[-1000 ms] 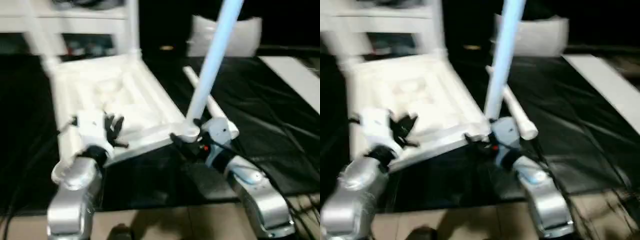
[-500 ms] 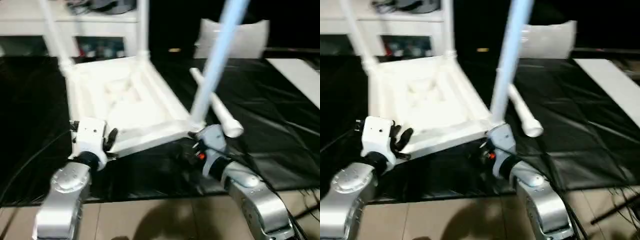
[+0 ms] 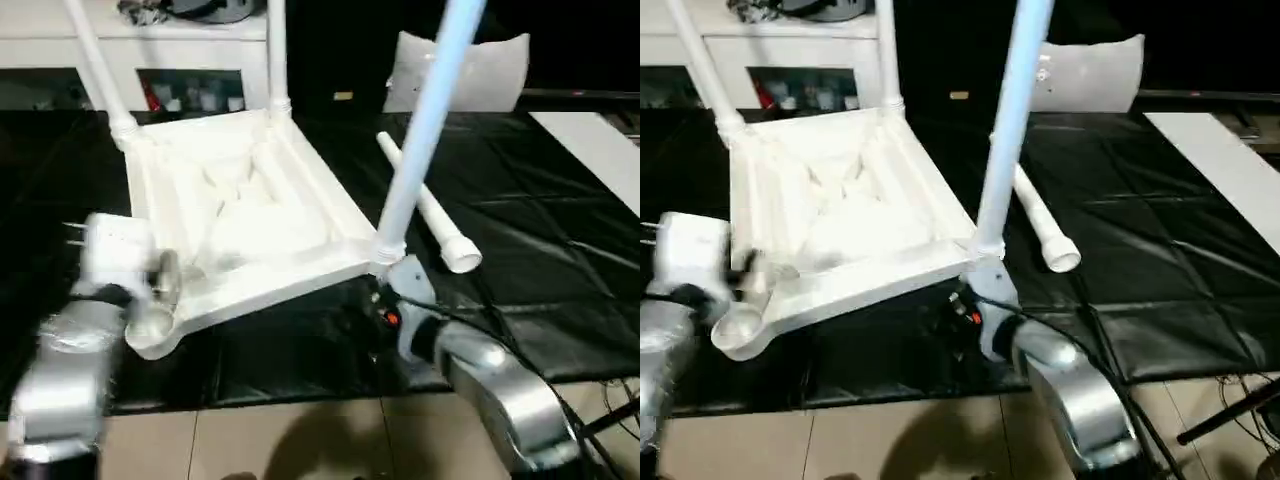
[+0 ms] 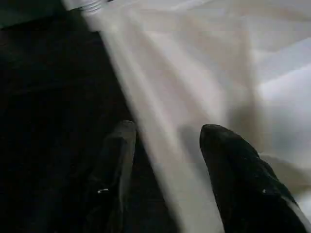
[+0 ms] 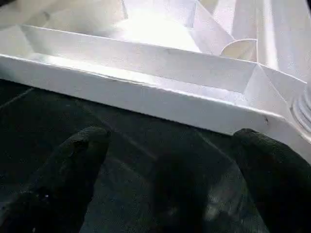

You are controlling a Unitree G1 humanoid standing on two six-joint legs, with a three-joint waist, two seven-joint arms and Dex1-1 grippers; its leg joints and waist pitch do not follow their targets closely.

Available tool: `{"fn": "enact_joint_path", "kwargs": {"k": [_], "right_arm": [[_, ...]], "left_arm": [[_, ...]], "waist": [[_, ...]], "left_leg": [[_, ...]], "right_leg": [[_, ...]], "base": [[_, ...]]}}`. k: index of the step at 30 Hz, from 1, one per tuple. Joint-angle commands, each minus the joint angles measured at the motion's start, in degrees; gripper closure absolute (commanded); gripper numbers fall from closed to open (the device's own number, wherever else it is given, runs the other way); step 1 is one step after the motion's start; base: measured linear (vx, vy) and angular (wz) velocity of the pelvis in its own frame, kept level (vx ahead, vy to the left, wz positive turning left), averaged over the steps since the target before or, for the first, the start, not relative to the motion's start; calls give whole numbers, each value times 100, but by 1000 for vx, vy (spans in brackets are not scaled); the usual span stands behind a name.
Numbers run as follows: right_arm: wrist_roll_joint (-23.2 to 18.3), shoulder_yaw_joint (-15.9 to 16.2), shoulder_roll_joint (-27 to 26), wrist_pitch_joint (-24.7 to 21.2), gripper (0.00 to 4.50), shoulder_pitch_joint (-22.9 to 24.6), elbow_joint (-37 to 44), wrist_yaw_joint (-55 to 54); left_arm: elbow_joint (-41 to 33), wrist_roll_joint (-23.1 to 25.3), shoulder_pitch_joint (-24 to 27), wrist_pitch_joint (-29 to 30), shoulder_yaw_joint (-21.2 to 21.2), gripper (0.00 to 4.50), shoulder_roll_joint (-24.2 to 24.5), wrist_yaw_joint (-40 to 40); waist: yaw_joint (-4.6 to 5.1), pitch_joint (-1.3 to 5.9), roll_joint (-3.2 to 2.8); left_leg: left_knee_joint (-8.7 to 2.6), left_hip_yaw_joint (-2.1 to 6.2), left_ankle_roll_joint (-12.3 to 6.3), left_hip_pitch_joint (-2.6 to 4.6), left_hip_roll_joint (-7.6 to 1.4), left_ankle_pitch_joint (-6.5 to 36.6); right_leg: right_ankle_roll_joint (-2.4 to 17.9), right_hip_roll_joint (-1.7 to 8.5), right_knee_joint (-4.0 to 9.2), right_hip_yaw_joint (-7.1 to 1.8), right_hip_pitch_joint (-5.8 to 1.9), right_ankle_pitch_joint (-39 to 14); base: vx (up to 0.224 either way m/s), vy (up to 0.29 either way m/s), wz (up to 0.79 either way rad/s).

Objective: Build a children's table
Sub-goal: Rotate leg to tighten, then rotate table base

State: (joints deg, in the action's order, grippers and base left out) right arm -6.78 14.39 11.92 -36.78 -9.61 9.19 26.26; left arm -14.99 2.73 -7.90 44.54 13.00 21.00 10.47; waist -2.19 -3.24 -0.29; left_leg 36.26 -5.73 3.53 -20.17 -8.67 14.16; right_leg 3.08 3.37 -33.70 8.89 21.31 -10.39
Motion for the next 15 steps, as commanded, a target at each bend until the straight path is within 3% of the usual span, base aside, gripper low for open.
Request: {"fn": "enact_joint_path", "kwargs": {"k": [1,4,6,7,8,9,15], "right_arm": [[105,84,-10,-36,0,-166,-254,-71],[174,120,-28,0,0,-307,-520,-87],[212,117,-57,88,0,-443,-765,-76],[216,117,-60,96,0,-455,-784,-75],[232,118,-66,123,0,-488,-842,-77],[235,119,-75,146,0,-518,-890,-76],[239,190,-99,289,0,-562,-1069,-23]], "left_arm": [[213,57,-55,18,52,179,115,42],[399,70,-4,-23,-12,170,230,144],[568,-63,-3,-109,-53,138,246,275],[580,-80,-7,-119,-49,138,237,282],[612,-151,-34,-169,-22,135,187,309],[632,-223,-66,-190,6,125,144,339],[729,-445,-179,-96,101,80,87,425]], "waist": [[-28,382,-94],[-53,380,-94],[-81,339,-96],[-91,322,-91],[-95,311,-44],[-118,295,-66],[-132,274,-53]], "left_leg": [[-459,162,-395,-88,-466,-260],[-447,134,-477,-96,-460,-385],[-480,105,-439,-82,-478,-21],[-497,90,-341,-61,-491,298],[-514,78,-306,-59,-497,429],[-525,70,-237,-46,-498,621],[-563,41,-89,-8,-490,1091]], "right_leg": [[909,663,241,-519,-326,-20],[990,671,218,-523,-323,46],[969,683,279,-523,-314,-477],[910,696,325,-529,-303,-890],[864,696,357,-532,-304,-1086],[771,708,390,-534,-292,-1409],[503,695,476,-535,-244,-2070]], "base": [[52,-3,1],[0,0,0],[0,0,0],[0,0,0],[0,0,0],[0,0,0],[0,0,0]]}}
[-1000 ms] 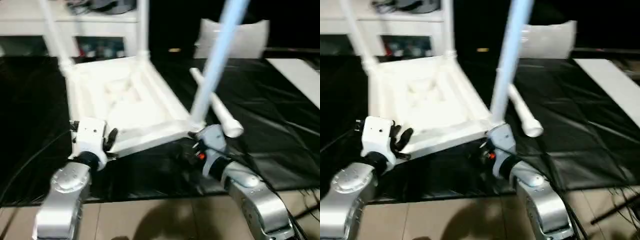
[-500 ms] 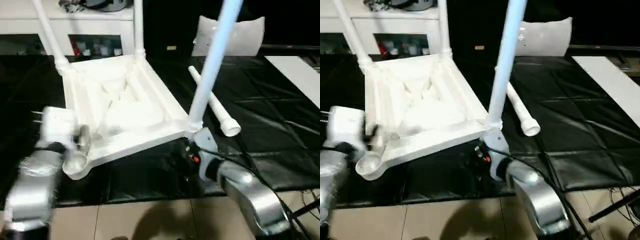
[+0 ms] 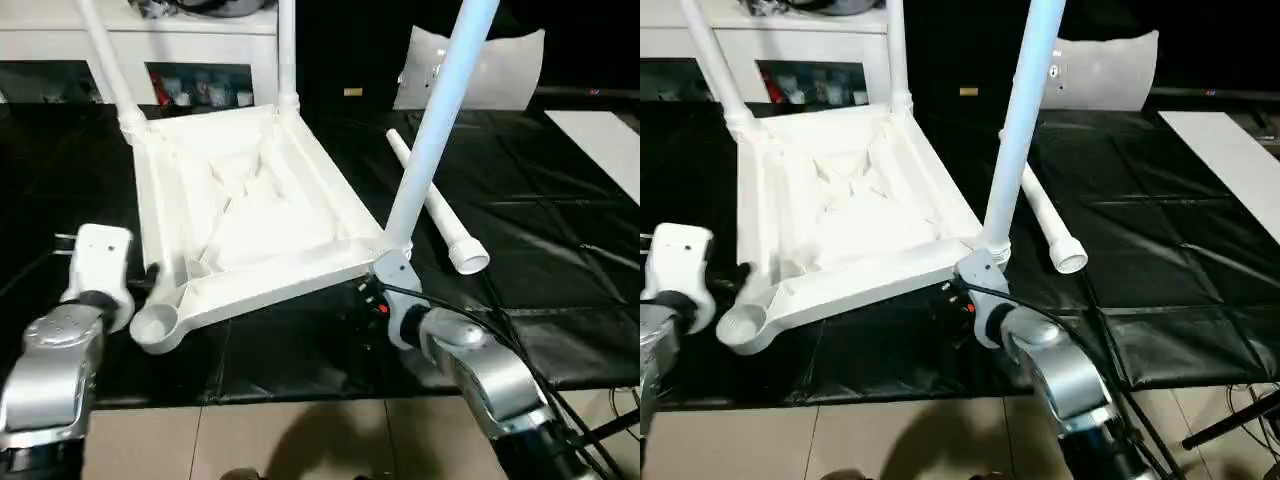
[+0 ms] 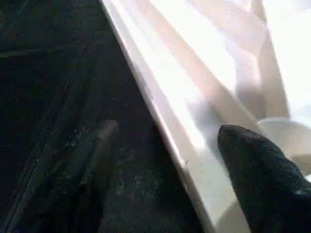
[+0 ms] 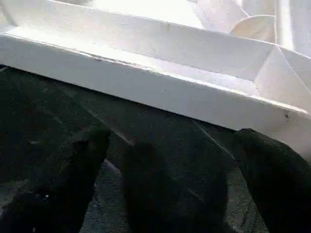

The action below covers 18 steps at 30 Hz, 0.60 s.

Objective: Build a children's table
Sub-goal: Rotate table base

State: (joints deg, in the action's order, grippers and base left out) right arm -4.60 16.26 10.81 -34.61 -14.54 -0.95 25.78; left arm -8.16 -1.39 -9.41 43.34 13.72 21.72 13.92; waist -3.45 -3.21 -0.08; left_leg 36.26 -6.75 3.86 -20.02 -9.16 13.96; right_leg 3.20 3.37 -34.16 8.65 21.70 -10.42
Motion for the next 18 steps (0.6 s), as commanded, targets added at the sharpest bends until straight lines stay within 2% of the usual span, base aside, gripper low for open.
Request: {"fn": "enact_joint_path", "kwargs": {"k": [1,5,6,8,9,11,12,13,15,16,18], "right_arm": [[32,17,2,111,0,-74,-100,30],[81,-16,-90,288,0,-198,-382,-24],[107,-49,-140,403,0,-303,-561,-70],[106,-109,-208,535,0,-448,-811,-124],[126,-135,-244,657,0,-566,-1026,-163],[138,-157,-280,760,0,-672,-1223,-177],[146,-172,-305,832,0,-740,-1349,-180],[155,-200,-350,951,0,-860,-1560,-177],[161,-214,-402,1098,0,-1002,-1808,-139],[161,-214,-406,1112,0,-1014,-1830,-133],[198,-185,-413,1267,0,-1137,-2050,-104]], "left_arm": [[112,-39,-15,31,-6,63,42,134],[377,78,55,29,-202,45,203,225],[427,75,97,65,-272,45,275,312],[393,5,165,158,-381,45,379,482],[312,-67,243,260,-492,45,479,675],[239,-136,331,357,-595,45,581,883],[169,-184,397,437,-677,45,663,1027],[-15,-275,528,621,-847,45,835,1282],[-316,-432,710,894,-1051,45,1081,1597],[-345,-448,727,919,-1068,45,1103,1624],[-611,-613,897,1089,-1257,45,1343,1934]], "waist": [[-6,280,-97],[-2,312,-117],[-15,323,-147],[-7,323,-137],[-3,320,-144],[19,305,-151],[28,296,-141],[20,300,-148],[42,284,-106],[49,294,-125],[66,296,-126]], "left_leg": [[-564,142,-121,-21,-446,1070],[-560,149,-154,-47,-459,821],[-555,150,-151,-40,-463,739],[-561,145,-139,-44,-472,706],[-566,137,-118,-30,-478,742],[-583,143,-84,-59,-476,822],[-579,121,-64,-27,-476,932],[-585,123,-38,-25,-476,1002],[-597,116,-53,-38,-473,1013],[-594,122,-44,-45,-477,982],[-588,111,-66,-42,-472,889]], "right_leg": [[486,688,521,-510,-272,-2024],[574,673,457,-515,-287,-1576],[641,674,425,-517,-276,-1407],[742,675,407,-516,-287,-1239],[806,678,398,-525,-280,-1209],[855,686,382,-524,-298,-1253],[846,684,412,-533,-274,-1363],[853,696,402,-537,-280,-1460],[874,687,403,-542,-282,-1535],[905,704,381,-547,-294,-1515],[955,689,368,-552,-282,-1397]], "base": [[0,0,0],[0,0,0],[0,0,0],[0,0,0],[0,0,0],[0,0,0],[0,0,0],[0,0,0],[0,0,0],[0,0,0],[0,0,0]]}}
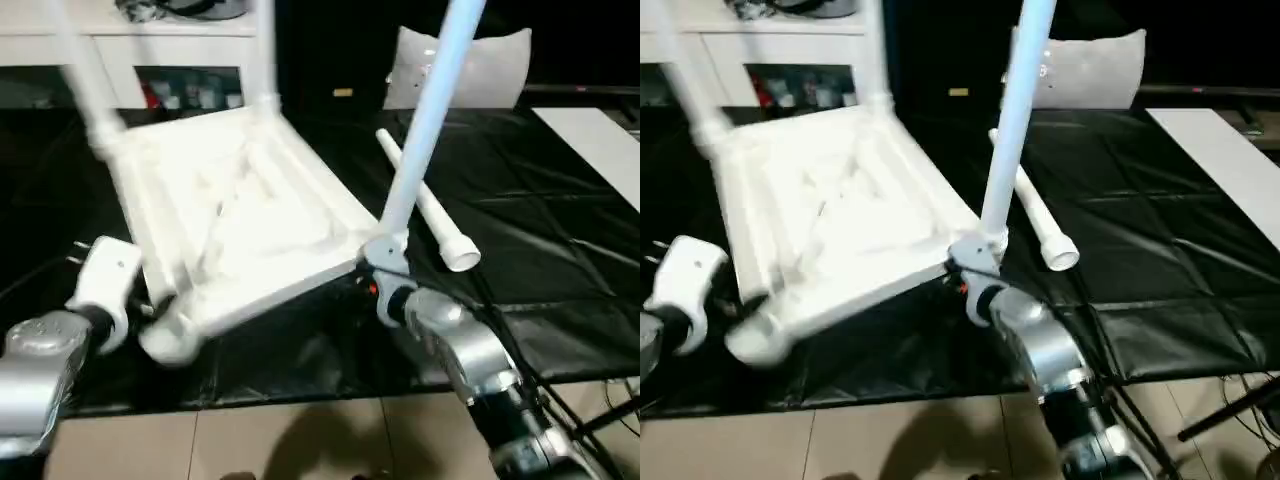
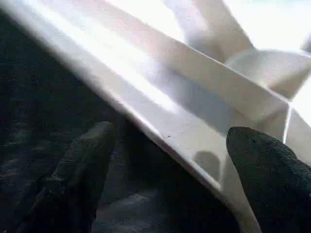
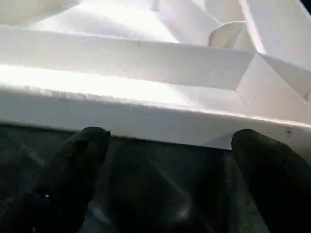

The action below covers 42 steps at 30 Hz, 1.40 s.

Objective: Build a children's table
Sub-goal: Rotate table base

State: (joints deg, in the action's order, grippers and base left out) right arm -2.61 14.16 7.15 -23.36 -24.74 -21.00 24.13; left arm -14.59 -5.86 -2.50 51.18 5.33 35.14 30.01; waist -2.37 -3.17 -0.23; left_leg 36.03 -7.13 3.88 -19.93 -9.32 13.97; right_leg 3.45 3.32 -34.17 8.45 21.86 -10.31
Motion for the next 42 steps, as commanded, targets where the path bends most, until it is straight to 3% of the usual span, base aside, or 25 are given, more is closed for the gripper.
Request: {"fn": "enact_joint_path", "kwargs": {"k": [1,5,8,11,15,22,23,25,31,34,36,39,41,42], "right_arm": [[6,30,-53,200,0,-168,-140,68],[39,27,-106,441,0,-405,-544,47],[115,14,-218,720,0,-653,-990,40],[137,14,-308,842,0,-763,-1174,55],[137,39,-635,1246,0,-1107,-1770,115],[212,20,-939,1619,0,-1411,-2290,95],[242,-11,-1008,1726,0,-1494,-2440,75],[266,-56,-1086,1826,0,-1591,-2604,47],[313,-211,-1087,2043,0,-1738,-2848,-206],[290,-313,-1014,2144,0,-1738,-2787,-238],[259,-403,-888,2146,0,-1650,-2537,-230],[337,-427,-636,2093,0,-1433,-2069,-190],[303,-518,-502,1955,0,-1282,-1734,-234],[226,-642,-424,1749,0,-1165,-1454,-294]], "left_arm": [[-70,-225,272,360,-492,45,95,441],[-431,-454,417,461,-709,45,299,798],[-766,-633,391,650,-916,45,425,1031],[-890,-717,353,708,-1026,45,468,1135],[-1281,-936,328,941,-1331,45,527,1303],[-1484,-953,335,1072,-1643,45,456,1265],[-1482,-928,318,1056,-1724,45,439,1235],[-1441,-865,283,995,-1809,45,404,1180],[-1042,-634,-71,611,-1879,45,123,975],[-616,-414,-363,168,-1866,45,-152,759],[-244,-336,-647,-121,-1874,45,-414,666],[256,-196,-985,-399,-1994,45,-634,604],[584,-103,-1176,-621,-2030,45,-770,530],[899,4,-1348,-820,-2045,45,-886,425]], "waist": [[-31,292,-113],[1,275,-113],[7,276,-150],[29,269,-145],[64,275,-177],[143,277,-168],[147,274,-134],[141,272,-150],[34,237,-134],[-8,229,-123],[-37,229,-124],[-98,265,-120],[-152,281,-132],[-194,293,-132]], "left_leg": [[-561,135,-99,-54,-446,831],[-550,113,-159,-46,-430,822],[-557,125,-118,-37,-438,923],[-561,123,-86,-37,-441,1027],[-561,131,-59,-71,-427,1045],[-541,97,-125,-50,-416,1023],[-542,89,-141,-56,-414,1002],[-545,90,-135,-47,-423,990],[-574,63,-79,3,-404,1283],[-568,31,-67,82,-371,1535],[-568,16,-87,116,-363,1554],[-588,19,-121,78,-392,1301],[-569,-22,-112,162,-395,1276],[-595,-7,-124,89,-406,1118]], "right_leg": [[944,690,371,-531,-303,-1361],[963,675,393,-529,-298,-1460],[924,667,387,-519,-294,-1626],[922,671,402,-527,-291,-1675],[1026,682,368,-541,-326,-1623],[1083,667,370,-553,-306,-1695],[1080,663,381,-553,-303,-1710],[1092,660,368,-554,-293,-1714],[835,643,432,-564,-257,-2282],[557,639,532,-574,-189,-2895],[445,621,573,-578,-158,-3010],[472,609,507,-594,-181,-2564],[503,604,516,-622,-121,-2424],[529,606,474,-620,-192,-2215]], "base": [[0,0,0],[0,0,0],[0,0,0],[0,0,0],[0,0,0],[0,0,0],[0,0,0],[0,0,0],[0,0,0],[0,0,0],[0,0,0],[0,0,0],[0,0,0],[0,0,0]]}}
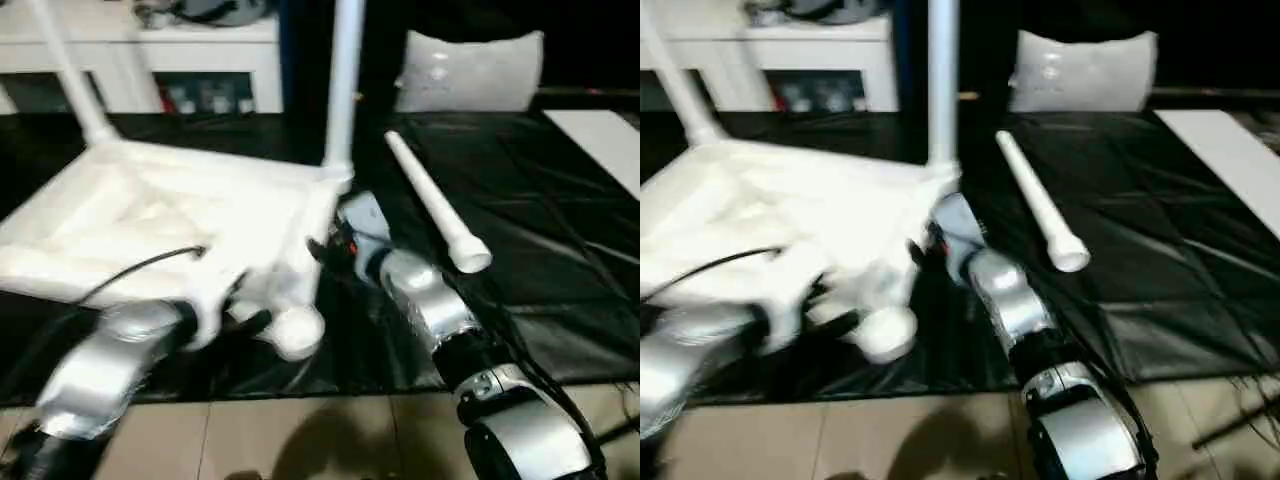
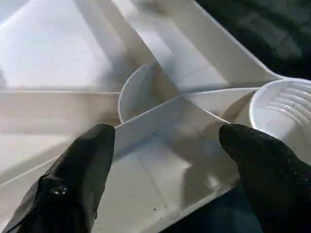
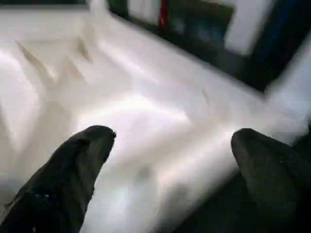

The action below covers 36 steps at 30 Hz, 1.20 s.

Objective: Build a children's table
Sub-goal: Rotate table base, then pick table leg

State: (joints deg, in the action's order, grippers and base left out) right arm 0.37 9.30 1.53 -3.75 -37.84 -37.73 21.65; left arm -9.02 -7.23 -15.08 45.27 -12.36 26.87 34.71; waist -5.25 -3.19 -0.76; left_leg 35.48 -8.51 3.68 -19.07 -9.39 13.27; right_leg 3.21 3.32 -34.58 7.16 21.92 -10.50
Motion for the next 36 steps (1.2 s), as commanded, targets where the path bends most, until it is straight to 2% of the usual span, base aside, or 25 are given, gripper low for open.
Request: {"fn": "enact_joint_path", "kwargs": {"k": [1,2,3,4,5,6,7,8,12,14,15,16,17,18,20,22,23,24,29,31,32,33,34,35,36], "right_arm": [[-89,-255,204,-366,0,228,444,-159],[-90,-290,229,-418,0,257,524,-205],[-91,-314,245,-453,0,276,578,-236],[-101,-425,308,-647,0,384,878,-321],[-101,-425,308,-647,0,384,878,-321],[-107,-531,343,-859,0,507,1240,-445],[-104,-588,358,-1015,0,571,1444,-528],[-120,-703,375,-1262,0,633,1704,-660],[-134,-835,437,-1655,0,580,1856,-852],[-177,-954,515,-1955,0,408,1810,-971],[-198,-990,537,-2026,0,357,1792,-985],[-249,-1052,586,-2125,0,214,1646,-967],[-246,-1094,639,-2246,0,99,1540,-965],[-213,-1122,691,-2408,0,10,1446,-987],[-135,-1135,778,-2521,0,-124,1247,-1026],[-57,-1116,860,-2546,0,-233,1072,-1039],[-47,-1126,949,-2522,0,-398,769,-1024],[-67,-1156,991,-2515,0,-493,600,-1015],[-42,-1253,1295,-2212,0,-1293,-901,-896],[15,-1212,1385,-2119,0,-1515,-1323,-846],[64,-1204,1453,-2041,0,-1674,-1618,-858],[103,-1205,1512,-1977,0,-1799,-1847,-876],[113,-1206,1525,-1962,0,-1828,-1901,-880],[134,-1248,1635,-1836,0,-2079,-2421,-914],[140,-1261,1671,-1808,0,-2135,-2546,-938]], "left_arm": [[541,215,-202,-367,-284,45,-135,-118],[639,249,-257,-452,-274,45,-180,-168],[705,272,-294,-509,-268,45,-210,-202],[1088,359,-471,-883,-153,45,-442,-401],[1088,359,-471,-883,-153,45,-442,-401],[1335,423,-581,-1428,-37,45,-630,-610],[1345,366,-598,-1602,41,45,-729,-652],[1134,126,-543,-1720,269,45,-951,-699],[713,-58,-374,-1729,489,45,-1146,-887],[327,-97,-179,-1644,602,45,-1223,-1080],[231,-107,-124,-1623,630,45,-1245,-1124],[-68,-147,17,-1504,692,45,-1258,-1171],[-337,-220,155,-1437,756,45,-1288,-1170],[-567,-296,277,-1357,811,27,-1322,-1172],[-891,-439,449,-1184,908,11,-1379,-1196],[-1144,-564,577,-1036,979,7,-1412,-1229],[-1409,-598,719,-899,989,3,-1375,-1288],[-1546,-620,791,-835,980,3,-1347,-1296],[-2199,-766,1118,-429,989,3,-1127,-1192],[-2328,-767,1147,-348,987,3,-1034,-1142],[-2440,-815,1155,-274,991,3,-966,-1101],[-2552,-869,1162,-197,990,3,-915,-1075],[-2578,-882,1164,-179,990,3,-904,-1070],[-2865,-1034,1164,42,1024,3,-808,-1034],[-2952,-1068,1160,99,1024,3,-773,-1020]], "waist": [[52,305,-125],[15,318,-95],[13,321,-82],[14,317,-86],[8,332,-74],[13,321,-58],[12,337,-121],[54,364,-95],[98,382,-36],[136,389,41],[153,400,13],[171,414,53],[174,409,38],[176,379,84],[169,371,62],[172,353,79],[167,353,79],[171,357,114],[164,323,115],[180,286,107],[202,224,113],[214,226,117],[213,227,122],[229,168,133],[230,154,141]], "left_leg": [[-545,126,-95,18,-404,1173],[-547,116,-38,64,-422,1140],[-575,132,7,-3,-428,1082],[-571,123,8,-18,-408,1056],[-554,110,21,-3,-400,1034],[-568,126,-16,-66,-389,959],[-553,122,4,-45,-391,966],[-547,140,-5,-84,-402,807],[-490,103,-160,-158,-391,376],[-470,84,-268,-173,-370,226],[-456,78,-346,-195,-359,45],[-438,68,-412,-197,-355,-64],[-434,61,-452,-207,-348,-91],[-433,28,-521,-190,-345,-23],[-435,29,-520,-179,-353,-7],[-434,17,-453,-167,-366,99],[-434,14,-454,-172,-353,100],[-438,20,-441,-166,-362,123],[-414,-12,-420,-150,-345,222],[-425,1,-436,-171,-342,285],[-442,8,-439,-181,-342,358],[-440,15,-407,-169,-348,443],[-429,13,-402,-172,-343,378],[-440,14,-393,-175,-351,401],[-438,14,-418,-180,-347,408]], "right_leg": [[548,597,518,-494,-188,-2087],[551,579,497,-504,-156,-1853],[598,587,458,-500,-214,-1647],[589,579,478,-499,-224,-1566],[585,584,472,-502,-222,-1520],[558,599,481,-501,-277,-1519],[536,606,473,-504,-262,-1517],[541,627,446,-499,-308,-1394],[756,635,402,-495,-315,-1025],[782,625,392,-487,-331,-1003],[792,617,385,-479,-336,-910],[831,596,342,-477,-327,-805],[837,590,354,-469,-321,-794],[806,566,400,-456,-275,-1019],[787,558,403,-450,-266,-1122],[764,548,410,-445,-247,-1259],[730,537,419,-443,-250,-1278],[746,550,397,-443,-255,-1280],[760,529,406,-442,-217,-1325],[753,526,413,-433,-225,-1381],[761,522,427,-434,-200,-1447],[812,534,411,-431,-207,-1522],[829,525,399,-436,-217,-1409],[899,518,385,-439,-188,-1326],[935,521,389,-438,-199,-1279]], "base": [[0,0,0],[0,0,0],[0,0,0],[0,0,0],[0,0,0],[0,0,0],[0,0,0],[0,0,0],[0,0,0],[0,0,0],[0,0,0],[0,0,0],[0,0,0],[0,0,0],[0,0,0],[0,0,0],[0,0,0],[0,0,0],[0,0,0],[0,0,0],[0,0,0],[0,0,0],[0,0,0],[0,0,0],[0,0,0]]}}
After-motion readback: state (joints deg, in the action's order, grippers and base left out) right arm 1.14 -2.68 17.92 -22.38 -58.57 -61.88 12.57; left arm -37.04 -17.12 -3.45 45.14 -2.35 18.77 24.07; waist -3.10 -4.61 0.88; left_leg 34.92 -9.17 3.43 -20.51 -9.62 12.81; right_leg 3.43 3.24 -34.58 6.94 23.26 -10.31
